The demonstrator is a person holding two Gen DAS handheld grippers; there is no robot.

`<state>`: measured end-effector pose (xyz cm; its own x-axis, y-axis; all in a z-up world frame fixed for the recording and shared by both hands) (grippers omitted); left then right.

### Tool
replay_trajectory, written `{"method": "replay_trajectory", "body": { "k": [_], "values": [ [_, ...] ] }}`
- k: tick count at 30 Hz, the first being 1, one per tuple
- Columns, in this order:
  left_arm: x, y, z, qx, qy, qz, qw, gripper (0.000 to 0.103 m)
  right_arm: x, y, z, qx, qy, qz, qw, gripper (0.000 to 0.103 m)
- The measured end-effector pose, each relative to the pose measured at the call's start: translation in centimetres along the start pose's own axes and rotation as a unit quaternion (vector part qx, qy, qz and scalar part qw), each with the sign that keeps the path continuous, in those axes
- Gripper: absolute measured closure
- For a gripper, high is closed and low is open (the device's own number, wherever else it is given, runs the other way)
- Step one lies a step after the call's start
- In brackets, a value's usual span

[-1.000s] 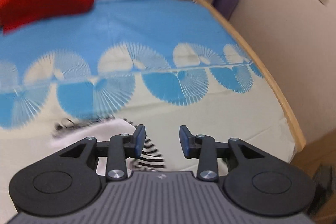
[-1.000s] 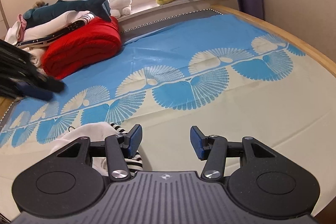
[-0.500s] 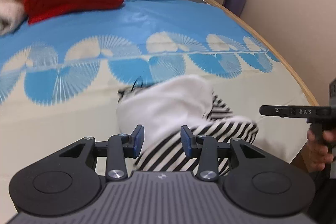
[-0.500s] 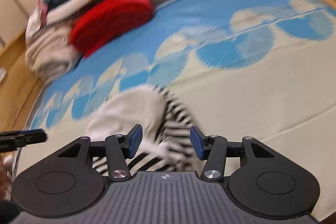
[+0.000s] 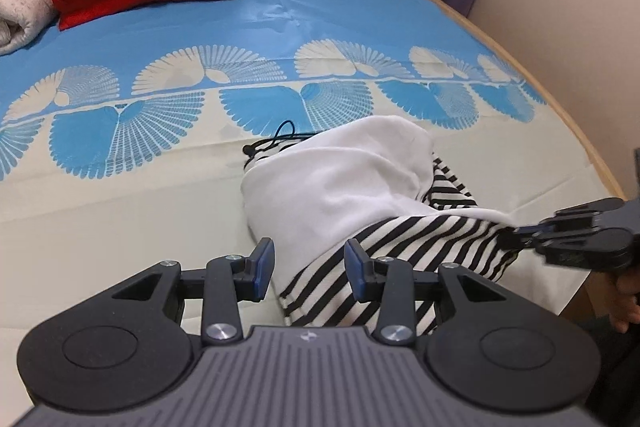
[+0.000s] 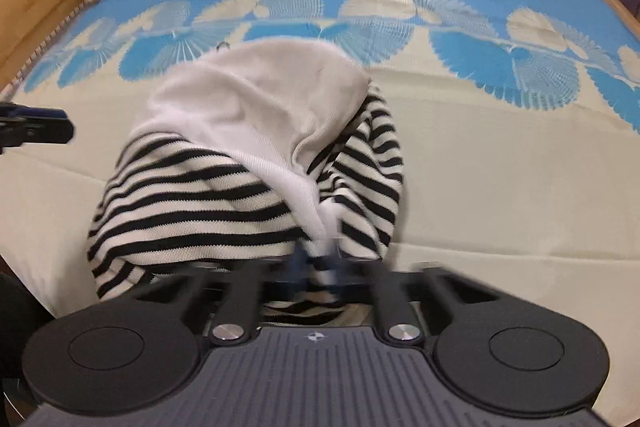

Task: Fold small clothes

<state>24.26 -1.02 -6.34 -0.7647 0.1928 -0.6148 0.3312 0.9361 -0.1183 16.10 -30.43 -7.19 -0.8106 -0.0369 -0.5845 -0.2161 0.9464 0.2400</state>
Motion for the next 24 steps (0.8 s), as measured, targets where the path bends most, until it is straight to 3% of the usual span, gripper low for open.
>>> {"method": "replay_trajectory", "body": {
  "k": [3,5,7,8,10,12,14,16,18,21,24],
  "values": [
    [-0.1,-0.6,0.0,0.011,-0.004,-0.005,0.9999,0.06,-0.8,-2.0,-5.5,-0.073,-0.087,0.058,0.992,0.098],
    [0.1,-1.2,-0.2,0.031,-0.003,-0.004,0.9995,0.06,0.0,-3.3,-8.2,-0.104,-0.107,0.074,0.986,0.098],
    [0.4,-2.4,-0.1,0.053,0.003,0.013,0.9985,0.06,1.8,-3.9,-8.4,-0.091,-0.073,0.045,0.992,0.098],
    [0.6,-3.2,0.1,0.063,0.01,0.029,0.9976,0.06,3.0,-4.2,-7.6,-0.078,-0.035,0.033,0.996,0.098],
    [1.3,-4.9,0.6,0.076,0.024,0.063,0.9948,0.06,5.6,-5.5,-5.2,-0.029,0.049,0.018,0.998,0.098],
    [2.1,-6.6,1.3,0.085,0.038,0.1,0.9906,0.06,7.0,-6.6,-3.5,0.017,0.093,0.007,0.995,0.098],
    [3.0,-8.1,2.2,0.094,0.054,0.125,0.9862,0.06,7.8,-7.4,-2.4,0.044,0.116,0.002,0.992,0.103],
    [4.1,-9.3,3.5,0.104,0.077,0.144,0.9811,0.06,8.1,-7.5,-1.7,0.031,0.12,0.014,0.992,0.103],
    [5.5,-9.9,5.4,0.085,0.102,0.17,0.9763,0.06,7.7,-7.2,-1.6,0.004,0.105,0.021,0.994,0.103],
    [7.4,-9.7,7.9,0.041,0.133,0.201,0.9697,0.06,5.0,-9.3,-3.5,-0.017,0.022,0.095,0.995,0.101],
    [7.3,-9.3,8.1,0.051,0.138,0.189,0.9708,0.06,2.5,-11.8,-5.7,-0.062,-0.087,0.2,0.974,0.087]
  ]
}}
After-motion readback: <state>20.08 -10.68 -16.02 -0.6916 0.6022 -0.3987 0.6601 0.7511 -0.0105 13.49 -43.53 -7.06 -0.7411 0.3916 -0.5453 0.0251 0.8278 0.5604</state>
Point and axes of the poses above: each gripper's, at about its wrist camera, not at the fingertips, and z roughly the way its jaws point, y to its left, x to its underside, the point moved 6 cm from there along z, roughly the way its jaws point, and after that the axes turned 3 degrees about -x, right-handed, at the moved point
